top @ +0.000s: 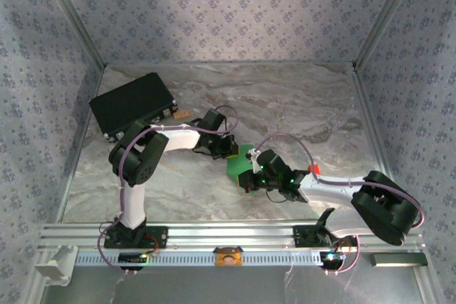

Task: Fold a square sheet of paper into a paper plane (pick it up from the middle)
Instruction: Third fold the triangle at the center of the table.

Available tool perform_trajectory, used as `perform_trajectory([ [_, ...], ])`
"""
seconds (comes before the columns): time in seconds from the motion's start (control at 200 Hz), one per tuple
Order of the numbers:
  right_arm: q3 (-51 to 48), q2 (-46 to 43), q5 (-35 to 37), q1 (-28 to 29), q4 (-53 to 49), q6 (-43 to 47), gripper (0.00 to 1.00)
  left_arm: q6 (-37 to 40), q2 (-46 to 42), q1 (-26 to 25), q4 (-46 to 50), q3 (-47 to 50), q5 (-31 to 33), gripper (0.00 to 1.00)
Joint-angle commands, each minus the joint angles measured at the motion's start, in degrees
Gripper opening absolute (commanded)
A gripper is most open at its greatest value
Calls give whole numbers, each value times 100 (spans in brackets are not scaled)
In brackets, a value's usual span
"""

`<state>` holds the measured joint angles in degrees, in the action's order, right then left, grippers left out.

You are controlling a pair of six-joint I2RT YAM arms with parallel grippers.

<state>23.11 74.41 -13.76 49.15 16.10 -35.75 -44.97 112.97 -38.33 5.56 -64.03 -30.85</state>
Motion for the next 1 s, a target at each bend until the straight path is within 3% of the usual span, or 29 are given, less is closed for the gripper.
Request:
perform_trajectory([
  [0.0,-12,51,-57,-105,-14,163,0,145,208,-55,170,-9,167,7],
  [0.395,9,138,-178,-611,-185,515,0,145,165,-71,191,6,211,6],
  [0.994,207,407,51,-730,-412,753,0,95,110,-102,199,-26,230,6],
])
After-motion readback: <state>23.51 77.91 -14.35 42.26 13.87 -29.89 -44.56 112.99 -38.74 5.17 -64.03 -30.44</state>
